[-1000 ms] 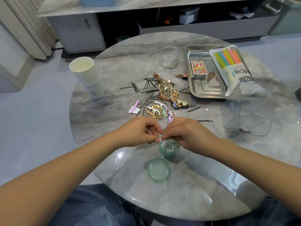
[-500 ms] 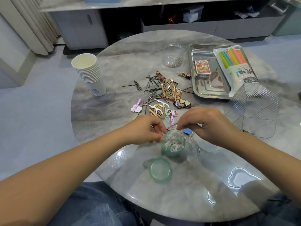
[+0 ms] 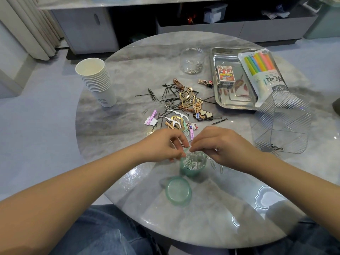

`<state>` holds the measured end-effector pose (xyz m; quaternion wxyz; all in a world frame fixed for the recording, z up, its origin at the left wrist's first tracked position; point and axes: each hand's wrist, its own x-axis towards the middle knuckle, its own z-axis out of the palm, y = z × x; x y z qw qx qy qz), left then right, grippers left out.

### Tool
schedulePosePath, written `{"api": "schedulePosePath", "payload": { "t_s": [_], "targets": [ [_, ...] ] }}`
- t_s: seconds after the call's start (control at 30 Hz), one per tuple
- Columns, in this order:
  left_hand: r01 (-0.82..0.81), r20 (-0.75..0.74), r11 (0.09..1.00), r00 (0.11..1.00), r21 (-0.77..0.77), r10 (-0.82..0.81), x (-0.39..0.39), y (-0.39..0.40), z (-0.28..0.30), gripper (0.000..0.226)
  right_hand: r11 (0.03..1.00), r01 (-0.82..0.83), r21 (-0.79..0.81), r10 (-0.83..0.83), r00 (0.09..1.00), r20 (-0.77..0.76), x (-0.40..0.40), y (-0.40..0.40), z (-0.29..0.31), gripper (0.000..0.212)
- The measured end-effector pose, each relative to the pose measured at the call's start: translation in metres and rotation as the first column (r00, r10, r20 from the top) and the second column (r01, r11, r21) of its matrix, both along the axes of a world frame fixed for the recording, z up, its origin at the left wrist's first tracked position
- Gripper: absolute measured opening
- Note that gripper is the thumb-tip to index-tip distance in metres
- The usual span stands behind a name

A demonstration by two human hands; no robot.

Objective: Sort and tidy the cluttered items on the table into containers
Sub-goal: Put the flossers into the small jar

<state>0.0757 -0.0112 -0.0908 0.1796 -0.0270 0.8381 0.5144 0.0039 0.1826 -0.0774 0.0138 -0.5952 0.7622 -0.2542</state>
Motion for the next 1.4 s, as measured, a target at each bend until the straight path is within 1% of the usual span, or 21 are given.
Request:
{"api": "schedulePosePath", "payload": {
  "t_s": [0.1, 0.17, 0.2, 0.3, 0.37, 0.4, 0.47, 0.53, 0.63, 0.67, 0.73, 0.8, 0.9, 0.93, 1.0, 1.1, 1.17, 1.27, 1.33, 1.4],
  "targets": [
    [0.017, -0.029, 1.000, 0.999, -0.018, -0.017, 0.001, -0.001, 0.001, 0.024, 0.998, -0.003, 0.061, -0.003, 0.996, 0.094, 0.004, -0.004, -0.007, 0.029],
    [0.032, -0.052, 0.999, 0.998, -0.035, -0.033, 0.001, 0.000, 0.003, 0.023, 0.997, 0.006, 0.073, -0.014, 0.993, 0.113, 0.006, -0.007, -0.012, 0.026],
    [0.035, -0.061, 0.999, 0.997, -0.042, -0.037, 0.001, 0.000, 0.003, 0.022, 0.998, 0.016, 0.068, -0.024, 0.992, 0.121, 0.006, -0.007, -0.013, 0.027],
    [0.023, -0.045, 0.999, 0.999, -0.032, -0.024, 0.002, -0.001, 0.003, 0.022, 0.999, 0.038, 0.024, -0.042, 0.982, 0.182, 0.005, -0.003, -0.005, 0.042],
    [0.036, -0.022, 0.999, 0.999, -0.023, -0.036, 0.001, -0.002, 0.004, 0.022, 0.995, 0.093, -0.018, -0.087, 0.971, 0.223, 0.005, 0.000, 0.001, 0.047],
    [0.044, -0.011, 0.999, 0.999, -0.022, -0.045, 0.001, -0.003, 0.005, 0.022, 0.988, 0.152, -0.039, -0.138, 0.959, 0.248, 0.006, 0.001, 0.001, 0.045],
    [0.036, 0.013, 0.999, 0.999, -0.003, -0.036, 0.000, -0.004, 0.007, 0.020, 0.956, 0.287, -0.062, -0.260, 0.926, 0.274, 0.008, 0.002, -0.002, 0.033],
    [-0.007, 0.058, 0.998, 0.998, 0.055, 0.004, 0.001, -0.002, 0.009, 0.019, 0.932, 0.358, -0.066, -0.335, 0.914, 0.230, 0.012, 0.002, -0.010, 0.025],
    [-0.018, 0.097, 0.997, 0.995, 0.075, 0.010, 0.001, 0.005, 0.009, 0.033, 0.932, 0.354, -0.083, -0.336, 0.925, 0.175, 0.015, 0.000, -0.020, 0.021],
    [-0.016, 0.093, 0.997, 0.996, 0.075, 0.009, 0.002, 0.007, 0.008, 0.033, 0.936, 0.343, -0.084, -0.324, 0.929, 0.182, 0.015, 0.000, -0.021, 0.023],
    [-0.030, 0.095, 0.994, 0.995, 0.105, 0.020, 0.002, 0.007, 0.008, 0.024, 0.939, 0.334, -0.084, -0.305, 0.919, 0.249, 0.017, -0.001, -0.018, 0.026],
    [-0.046, 0.115, 0.988, 0.993, 0.144, 0.029, 0.001, 0.005, 0.009, 0.017, 0.934, 0.349, -0.082, -0.299, 0.884, 0.358, 0.016, -0.001, -0.011, 0.026],
    [-0.056, 0.138, 0.986, 0.990, 0.155, 0.035, 0.000, 0.003, 0.012, 0.015, 0.930, 0.368, -0.013, -0.313, 0.809, 0.498, 0.013, -0.001, -0.006, 0.027],
    [-0.064, 0.141, 0.986, 0.989, 0.154, 0.042, 0.000, 0.003, 0.012, 0.016, 0.933, 0.360, 0.012, -0.313, 0.795, 0.520, 0.014, -0.002, -0.006, 0.027],
    [-0.090, 0.156, 0.985, 0.986, 0.150, 0.066, -0.001, 0.004, 0.011, 0.017, 0.936, 0.351, 0.036, -0.319, 0.798, 0.512, 0.019, -0.004, -0.007, 0.026],
    [-0.143, 0.172, 0.980, 0.978, 0.136, 0.119, 0.000, 0.006, 0.010, 0.014, 0.907, 0.411, 0.085, -0.398, 0.776, 0.490, 0.019, -0.005, -0.007, 0.019],
    [-0.161, 0.148, 0.981, 0.978, 0.110, 0.144, -0.001, 0.007, 0.010, 0.010, 0.894, 0.420, 0.158, -0.437, 0.736, 0.517, 0.014, -0.004, -0.004, 0.017],
    [-0.166, 0.072, 0.985, 0.984, 0.054, 0.162, -0.001, 0.012, 0.007, 0.010, 0.885, 0.397, 0.243, -0.458, 0.654, 0.602, 0.011, -0.004, 0.000, 0.018],
    [-0.143, -0.016, 0.990, 0.990, -0.016, 0.143, -0.001, 0.015, 0.005, 0.006, 0.870, 0.408, 0.275, -0.483, 0.600, 0.638, 0.010, -0.004, 0.003, 0.019],
    [-0.096, -0.060, 0.994, 0.994, -0.051, 0.093, -0.002, 0.013, 0.007, 0.004, 0.865, 0.420, 0.274, -0.484, 0.559, 0.673, 0.009, -0.002, 0.005, 0.018]
  ]
}}
